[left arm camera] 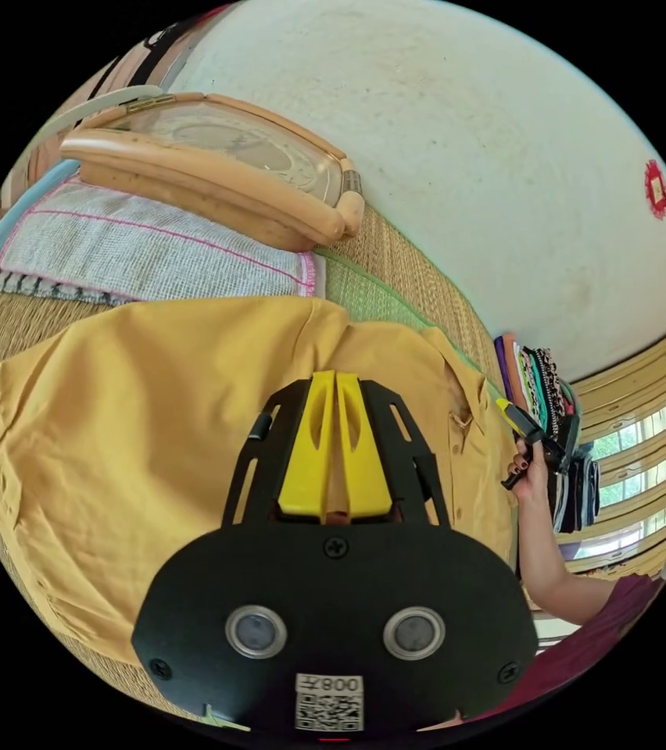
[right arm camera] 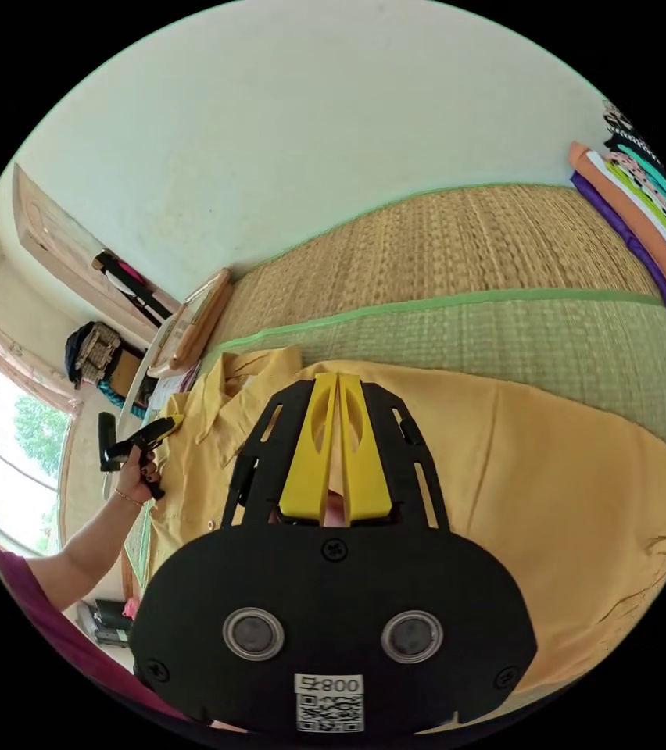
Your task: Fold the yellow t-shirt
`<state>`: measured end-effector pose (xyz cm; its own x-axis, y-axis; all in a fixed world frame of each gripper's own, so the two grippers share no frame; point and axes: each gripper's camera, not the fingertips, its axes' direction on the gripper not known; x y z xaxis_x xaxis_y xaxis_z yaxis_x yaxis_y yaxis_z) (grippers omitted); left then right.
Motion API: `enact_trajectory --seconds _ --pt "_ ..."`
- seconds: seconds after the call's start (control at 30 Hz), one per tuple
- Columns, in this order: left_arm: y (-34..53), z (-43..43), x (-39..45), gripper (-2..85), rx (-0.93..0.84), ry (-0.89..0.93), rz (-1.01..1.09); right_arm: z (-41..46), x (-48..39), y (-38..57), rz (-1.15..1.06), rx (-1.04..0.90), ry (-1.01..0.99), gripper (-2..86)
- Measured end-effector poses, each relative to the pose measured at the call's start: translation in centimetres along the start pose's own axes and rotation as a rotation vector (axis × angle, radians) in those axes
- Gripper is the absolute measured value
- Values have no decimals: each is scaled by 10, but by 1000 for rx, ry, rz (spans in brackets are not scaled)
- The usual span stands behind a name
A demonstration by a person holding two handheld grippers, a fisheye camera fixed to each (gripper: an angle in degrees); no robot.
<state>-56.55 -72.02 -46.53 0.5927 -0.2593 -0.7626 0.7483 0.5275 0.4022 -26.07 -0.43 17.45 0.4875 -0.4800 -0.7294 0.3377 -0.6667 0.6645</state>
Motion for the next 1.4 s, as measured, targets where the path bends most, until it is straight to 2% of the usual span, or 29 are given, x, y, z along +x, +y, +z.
enact_trajectory --seconds 0.07,0.17,0.37,0.47,0.57,0.7,0.77,0.87,1.07,1.3,1.4 --pt "8 -1 6 3 7 8 -10 -2 23 8 69 -25 69 1" --pt "15 2 20 3 9 18 -28 -13 41 18 103 6 -11 1" --pt "28 10 55 5 12 17 -43 -40 51 30 129 24 -9 2" --pt "40 4 81 7 55 75 -9 -76 51 50 93 84 -108 6" --pt "58 6 119 13 34 156 84 -124 45 90 21 121 -117 17" --pt "90 32 192 24 -101 248 251 -186 56 157 25 141 54 42" --pt "103 49 231 29 -170 267 333 -226 79 206 119 156 195 60" --pt "122 83 302 38 -276 301 465 -266 111 254 235 185 254 75" --pt "148 162 453 58 -427 378 688 -296 136 280 265 186 410 91" --pt "182 258 623 71 -555 385 917 -301 153 275 259 128 427 83" --pt "192 291 683 74 -576 390 981 -308 162 276 261 136 374 74"
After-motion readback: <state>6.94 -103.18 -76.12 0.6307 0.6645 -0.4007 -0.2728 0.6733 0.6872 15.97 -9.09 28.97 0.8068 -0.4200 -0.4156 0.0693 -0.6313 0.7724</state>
